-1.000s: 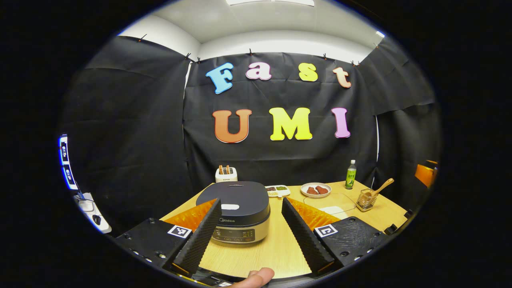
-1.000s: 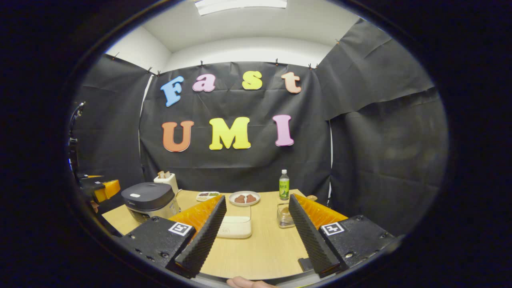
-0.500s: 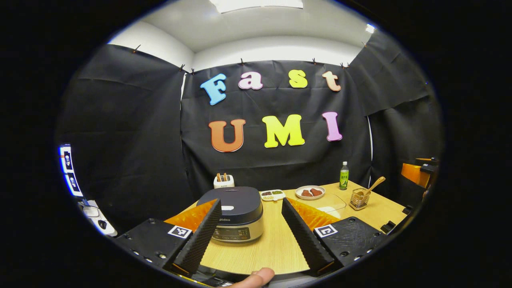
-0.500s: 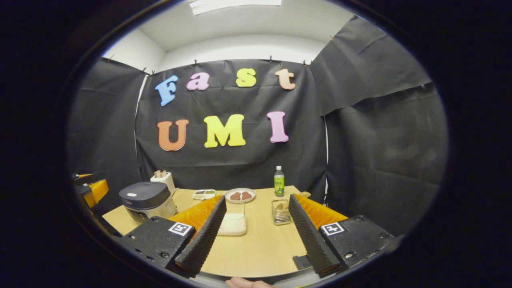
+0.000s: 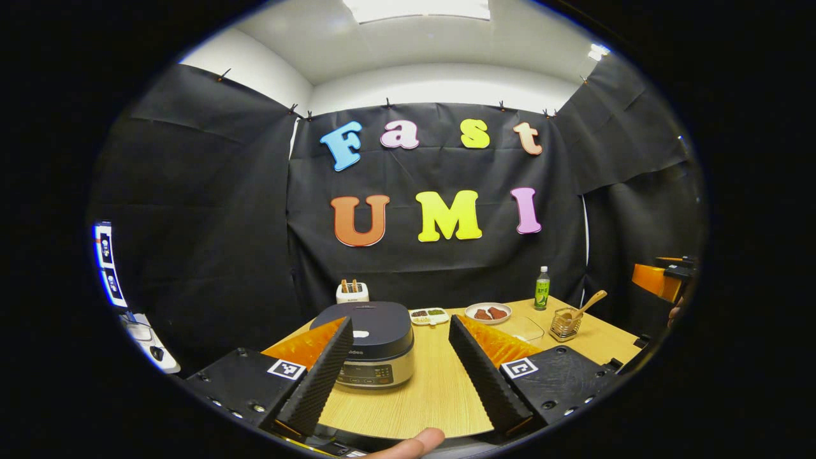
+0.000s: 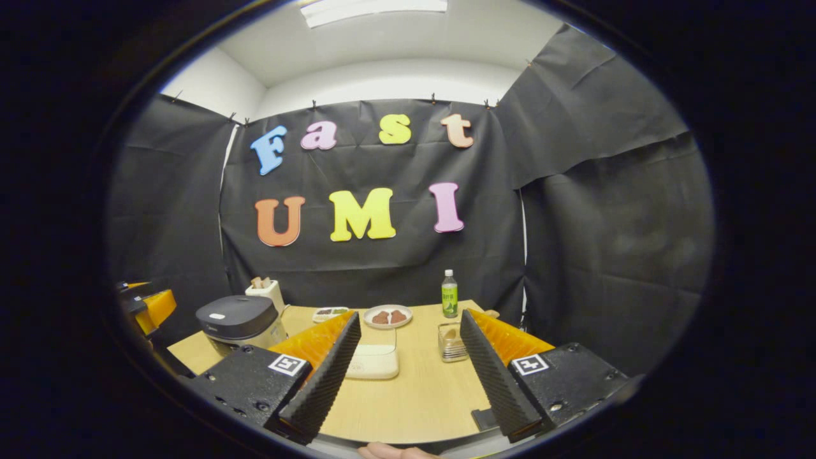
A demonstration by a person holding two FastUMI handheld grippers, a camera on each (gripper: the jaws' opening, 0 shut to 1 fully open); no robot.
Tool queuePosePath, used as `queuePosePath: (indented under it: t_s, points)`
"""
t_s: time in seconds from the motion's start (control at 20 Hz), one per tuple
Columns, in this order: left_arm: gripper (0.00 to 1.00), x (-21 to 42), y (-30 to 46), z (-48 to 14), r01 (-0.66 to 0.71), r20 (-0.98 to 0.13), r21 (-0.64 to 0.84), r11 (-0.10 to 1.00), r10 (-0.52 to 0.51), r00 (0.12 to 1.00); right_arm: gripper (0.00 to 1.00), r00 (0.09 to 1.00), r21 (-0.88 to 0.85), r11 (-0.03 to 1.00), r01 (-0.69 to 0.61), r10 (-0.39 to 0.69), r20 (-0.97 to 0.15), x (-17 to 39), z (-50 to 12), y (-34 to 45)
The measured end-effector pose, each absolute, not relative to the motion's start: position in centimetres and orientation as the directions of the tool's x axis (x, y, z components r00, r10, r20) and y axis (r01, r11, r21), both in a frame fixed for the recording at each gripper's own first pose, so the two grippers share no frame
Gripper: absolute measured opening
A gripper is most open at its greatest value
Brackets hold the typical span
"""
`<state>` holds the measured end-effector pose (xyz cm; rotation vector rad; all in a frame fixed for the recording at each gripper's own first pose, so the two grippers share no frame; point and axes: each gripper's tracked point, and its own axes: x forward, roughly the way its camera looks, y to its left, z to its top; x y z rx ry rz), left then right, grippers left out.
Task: Close the left gripper, press the button to open the rice cooker; take a wooden spoon from the chopstick holder with the right hand, scoop a spoonful of rice and pour it into the rice cooker, then put the wooden spoon back into the chopstick holder.
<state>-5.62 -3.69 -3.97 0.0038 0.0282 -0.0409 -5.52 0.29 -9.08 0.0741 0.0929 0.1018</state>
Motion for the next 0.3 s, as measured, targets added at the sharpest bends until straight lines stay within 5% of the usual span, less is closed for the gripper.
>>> queuePosePath:
  t_s: [0.3]
  points:
    - [0.96,-6.0,-3.35,-3.98,0.049,-0.023,-0.005,0.999,-0.049,0.999,1.0,0.992,0.068,0.993,-0.096,0.101,-0.081,-5.95,-8.75,0.05]
